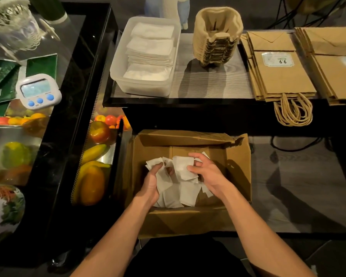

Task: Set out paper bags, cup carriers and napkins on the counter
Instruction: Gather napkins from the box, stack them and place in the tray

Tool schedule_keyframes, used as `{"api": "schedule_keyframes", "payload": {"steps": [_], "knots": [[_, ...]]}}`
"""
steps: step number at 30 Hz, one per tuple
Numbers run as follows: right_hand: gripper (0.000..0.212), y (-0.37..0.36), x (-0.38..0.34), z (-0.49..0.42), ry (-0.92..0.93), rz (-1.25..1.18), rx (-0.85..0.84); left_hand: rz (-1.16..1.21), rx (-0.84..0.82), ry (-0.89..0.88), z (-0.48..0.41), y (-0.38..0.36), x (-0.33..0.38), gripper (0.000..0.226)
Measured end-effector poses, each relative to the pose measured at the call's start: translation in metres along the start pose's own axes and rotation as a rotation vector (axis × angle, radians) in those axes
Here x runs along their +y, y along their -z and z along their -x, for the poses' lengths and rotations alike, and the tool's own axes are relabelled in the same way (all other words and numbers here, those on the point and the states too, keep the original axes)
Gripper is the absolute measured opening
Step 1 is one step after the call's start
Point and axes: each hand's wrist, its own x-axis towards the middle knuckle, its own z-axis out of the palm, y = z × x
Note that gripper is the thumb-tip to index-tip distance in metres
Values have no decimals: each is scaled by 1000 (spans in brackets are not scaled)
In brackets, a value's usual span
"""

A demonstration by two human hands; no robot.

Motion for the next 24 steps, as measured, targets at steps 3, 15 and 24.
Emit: {"api": "schedule_keyframes", "payload": {"steps": [3, 15, 24], "knots": [[51, -4, -3, 1, 32, 57, -11, -19, -125, 18, 6, -8, 2, 47], [47, -15, 5, -3, 144, 297, 240, -141, -59, -32, 4, -12, 0, 33], [58, -13, 5, -2, 135, 240, 164, -216, -9, -83, 5, -17, 0, 50]]}}
